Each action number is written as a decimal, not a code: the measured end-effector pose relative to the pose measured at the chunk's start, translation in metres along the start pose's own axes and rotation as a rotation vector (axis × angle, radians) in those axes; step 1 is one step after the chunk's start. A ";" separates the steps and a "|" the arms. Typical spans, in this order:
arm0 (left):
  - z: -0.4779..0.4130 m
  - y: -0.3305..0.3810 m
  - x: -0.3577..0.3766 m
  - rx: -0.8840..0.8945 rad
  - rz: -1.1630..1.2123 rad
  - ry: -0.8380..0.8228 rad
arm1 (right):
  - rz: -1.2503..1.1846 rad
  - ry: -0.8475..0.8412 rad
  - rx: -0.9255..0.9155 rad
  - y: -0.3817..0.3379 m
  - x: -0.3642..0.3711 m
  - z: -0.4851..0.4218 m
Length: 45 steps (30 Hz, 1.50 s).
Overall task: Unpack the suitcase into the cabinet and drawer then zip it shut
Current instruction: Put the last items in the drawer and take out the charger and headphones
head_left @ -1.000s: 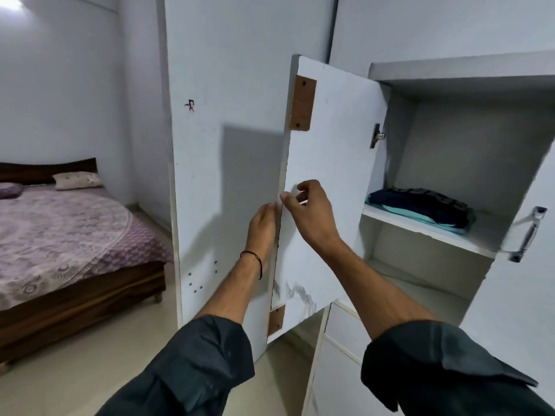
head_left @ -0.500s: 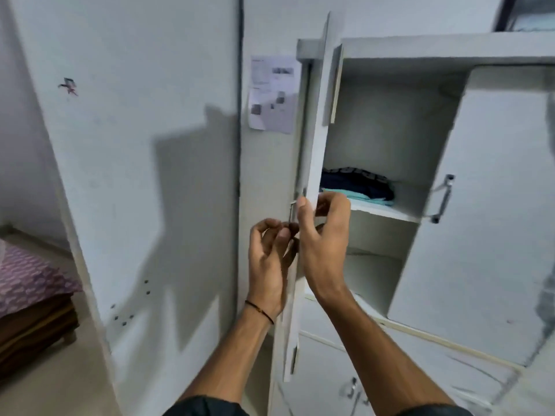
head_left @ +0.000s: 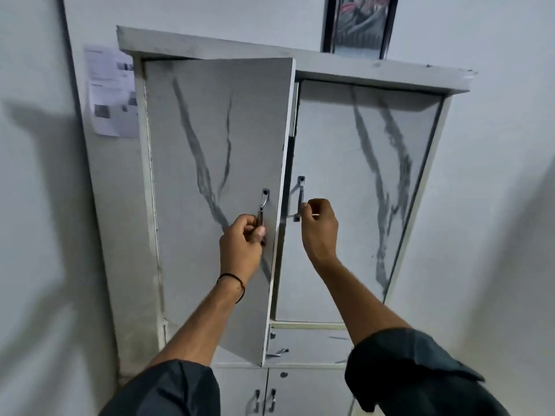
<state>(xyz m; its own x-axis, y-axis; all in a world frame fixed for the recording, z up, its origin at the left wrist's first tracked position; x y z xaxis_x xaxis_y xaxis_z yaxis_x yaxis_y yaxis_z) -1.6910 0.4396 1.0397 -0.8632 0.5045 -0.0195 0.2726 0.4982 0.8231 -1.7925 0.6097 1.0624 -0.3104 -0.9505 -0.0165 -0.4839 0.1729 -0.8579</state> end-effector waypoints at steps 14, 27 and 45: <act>-0.020 -0.011 0.042 -0.034 -0.035 0.027 | -0.110 -0.227 0.035 0.037 0.035 -0.050; -0.019 -0.007 0.041 -0.061 -0.009 -0.015 | -0.242 -0.156 -0.058 0.019 -0.020 -0.019; -0.052 -0.019 0.100 -0.023 -0.135 0.043 | -0.037 -0.233 -0.070 0.031 0.040 -0.066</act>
<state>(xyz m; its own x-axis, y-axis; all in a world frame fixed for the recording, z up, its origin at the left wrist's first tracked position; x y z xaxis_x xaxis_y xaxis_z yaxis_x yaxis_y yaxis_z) -1.8051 0.4440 1.0511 -0.9091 0.4027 -0.1071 0.1430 0.5429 0.8275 -1.8740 0.5941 1.0689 -0.0978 -0.9890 -0.1110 -0.5498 0.1466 -0.8223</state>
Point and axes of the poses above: each hand's wrist, its own z-axis away from the middle knuckle, its own x-axis out of the palm, y = z × x, the point moved 9 cm from there along -z, towards the middle knuckle, and after that the axes turned 14 degrees about y, right-handed, at the moved point
